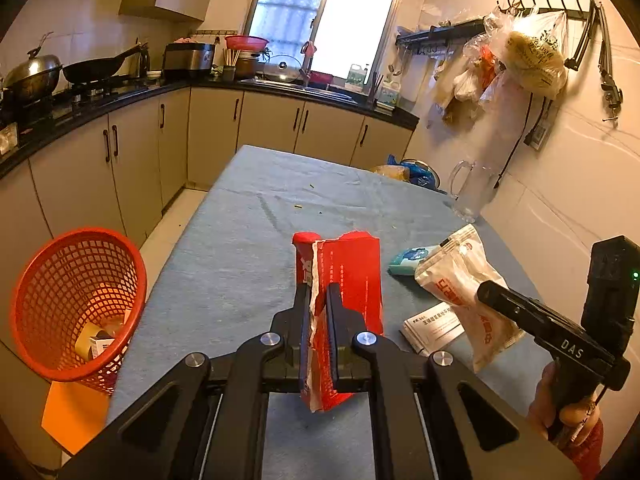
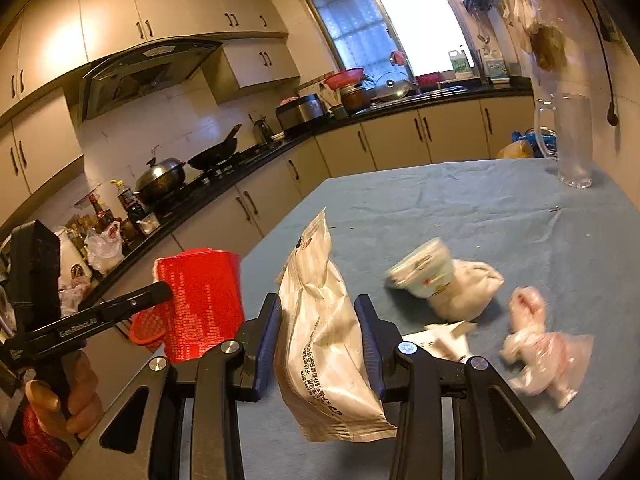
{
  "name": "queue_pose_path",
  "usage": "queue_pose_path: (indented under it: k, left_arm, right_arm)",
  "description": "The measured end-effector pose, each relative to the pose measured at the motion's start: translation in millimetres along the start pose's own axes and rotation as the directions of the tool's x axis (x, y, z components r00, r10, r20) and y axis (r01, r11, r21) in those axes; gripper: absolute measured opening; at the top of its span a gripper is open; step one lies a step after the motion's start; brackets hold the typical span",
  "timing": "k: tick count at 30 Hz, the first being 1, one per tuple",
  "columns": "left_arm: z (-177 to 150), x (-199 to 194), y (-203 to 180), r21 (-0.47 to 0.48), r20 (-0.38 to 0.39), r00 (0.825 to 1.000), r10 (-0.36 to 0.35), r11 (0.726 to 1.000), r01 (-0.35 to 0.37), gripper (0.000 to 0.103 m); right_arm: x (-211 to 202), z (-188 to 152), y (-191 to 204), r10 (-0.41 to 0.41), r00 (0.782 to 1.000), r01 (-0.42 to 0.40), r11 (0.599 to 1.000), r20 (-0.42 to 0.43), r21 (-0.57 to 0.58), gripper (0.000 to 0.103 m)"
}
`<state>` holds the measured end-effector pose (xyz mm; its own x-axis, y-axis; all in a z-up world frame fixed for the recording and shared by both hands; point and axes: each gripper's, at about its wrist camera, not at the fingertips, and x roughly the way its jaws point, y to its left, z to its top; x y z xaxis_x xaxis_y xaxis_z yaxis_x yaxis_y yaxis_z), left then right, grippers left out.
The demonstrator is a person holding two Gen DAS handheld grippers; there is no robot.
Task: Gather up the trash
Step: 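Grasp the red packet with the left tool while the right tool lifts the white bag, then carry the red packet and white bag over the red basket and open both tools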
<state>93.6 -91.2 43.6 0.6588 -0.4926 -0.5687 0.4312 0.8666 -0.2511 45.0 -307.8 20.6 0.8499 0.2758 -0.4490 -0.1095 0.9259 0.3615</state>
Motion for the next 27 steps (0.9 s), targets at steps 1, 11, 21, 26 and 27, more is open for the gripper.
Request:
queue_pose_path:
  k: [1,11,21,26,27]
  left_arm:
    - [-1.3,-1.3,1.7,-0.001,0.002,1.000,0.001,1.000,-0.001,0.007]
    - [-6.8,-9.6,13.6,-0.015,0.011,1.000,-0.004,1.000,0.004,0.007]
    - [-6.6,-16.5,25.1,-0.034,0.028,1.000,0.001,0.999,0.000,0.007]
    - [-5.4,-21.6,32.9,-0.046,0.040,0.999,0.013,0.999,-0.011,0.007]
    - [-4.5,-22.3,33.4,-0.048,0.042,0.999,0.016,0.999,-0.014,0.007]
  right_arm:
    - [-0.7,-1.1,4.3,-0.002,1.000,0.002,1.000,0.000,-0.006,0.041]
    - [7.9,-7.2,28.5,0.019,0.999,-0.019,1.000,-0.027,0.003,0.041]
    - [14.3,-4.4,42.7,0.019,0.999,-0.020,1.000,-0.035,-0.021,0.041]
    - [19.2,-3.7,47.0,0.025,0.999,-0.026,0.999,-0.045,-0.027,0.041]
    - [20.4,-3.2,48.4,0.027,0.999,-0.028,0.999,-0.047,-0.028,0.041]
